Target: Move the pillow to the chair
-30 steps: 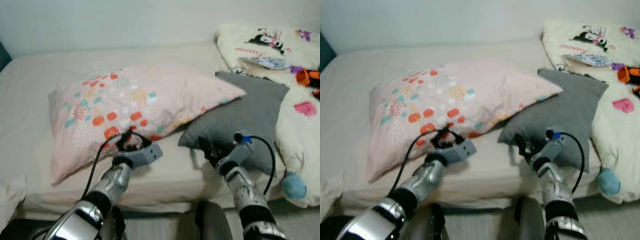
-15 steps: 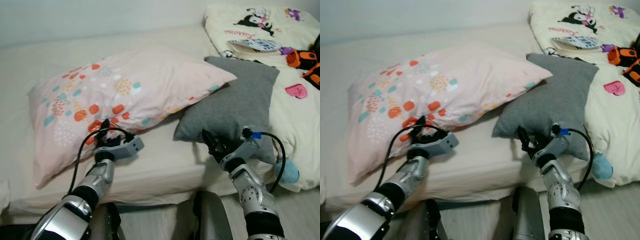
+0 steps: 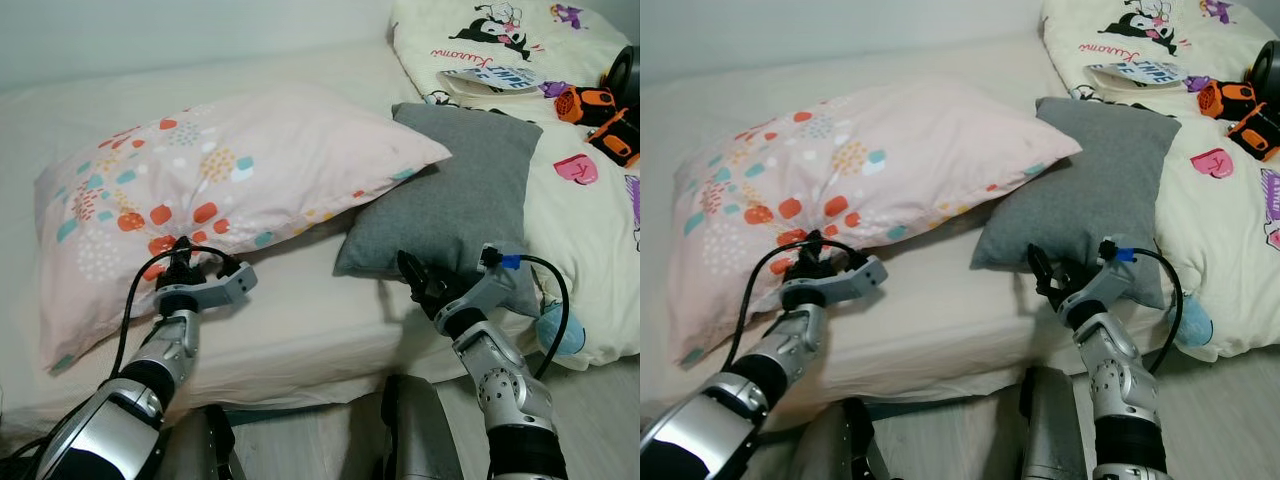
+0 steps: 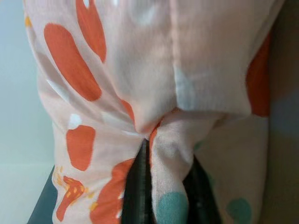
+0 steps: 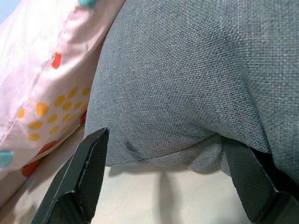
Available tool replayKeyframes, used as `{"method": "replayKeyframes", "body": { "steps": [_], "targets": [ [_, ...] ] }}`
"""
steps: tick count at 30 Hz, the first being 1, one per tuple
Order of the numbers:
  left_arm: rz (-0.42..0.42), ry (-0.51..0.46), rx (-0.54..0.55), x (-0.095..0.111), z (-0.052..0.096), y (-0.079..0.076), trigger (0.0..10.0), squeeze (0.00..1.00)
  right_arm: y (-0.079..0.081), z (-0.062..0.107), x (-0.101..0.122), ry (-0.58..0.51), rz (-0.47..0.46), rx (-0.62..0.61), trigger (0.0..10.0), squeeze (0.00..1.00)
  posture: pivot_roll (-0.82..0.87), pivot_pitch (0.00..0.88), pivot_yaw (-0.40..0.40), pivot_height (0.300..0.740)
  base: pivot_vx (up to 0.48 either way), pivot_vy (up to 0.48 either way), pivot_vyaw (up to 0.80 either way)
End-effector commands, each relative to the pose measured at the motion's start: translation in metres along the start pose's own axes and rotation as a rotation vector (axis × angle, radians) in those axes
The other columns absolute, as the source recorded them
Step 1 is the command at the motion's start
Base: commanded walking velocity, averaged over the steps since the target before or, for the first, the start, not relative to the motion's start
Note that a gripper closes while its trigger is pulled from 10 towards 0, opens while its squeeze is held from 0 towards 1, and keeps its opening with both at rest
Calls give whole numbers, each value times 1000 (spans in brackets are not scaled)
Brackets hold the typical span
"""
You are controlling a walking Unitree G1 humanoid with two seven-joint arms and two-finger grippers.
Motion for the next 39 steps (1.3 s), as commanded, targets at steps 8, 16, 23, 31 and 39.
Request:
{"method": "replayKeyframes", "body": {
  "steps": [8, 16, 23, 31, 39],
  "targets": [
    [186, 98, 148, -24, -24, 47, 0, 0, 5, -5, 5, -30, -16, 22, 10000, 0, -121, 203, 54, 483, 0, 0, 0],
    [779, 23, 169, 9, -46, 89, 0, 0, 20, -13, 15, -93, -61, 108, 10000, 0, -77, 151, 48, 483, 0, 0, 0],
    [1540, -353, 76, 73, -33, 170, 0, 0, 36, -29, 35, -155, -87, 171, 10000, 0, -46, 104, 36, 483, 0, 0, 0],
    [1704, -460, 151, 68, -29, 210, 10000, 0, 57, -28, 48, -197, -44, 283, 10000, 0, -40, 81, 28, 493, 0, 0, 0],
    [1774, -507, 115, 53, -19, 224, 10000, 0, 60, -31, 57, -235, -67, 327, 10000, 0, -32, 71, 23, 533, 0, 0, 0]
  ]
}}
Point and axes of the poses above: a point about 5 cm out from each wrist's last joint towards the gripper, its own z axis pointing back from the gripper into the wrist, its own x axis along the axis of the wrist's last joint, y = z × x, the point moved 4 cm from there along -z, pointing out of the wrist towards the gripper, and after that the axes turned 2 degrees about z, right-handed, at the moved point
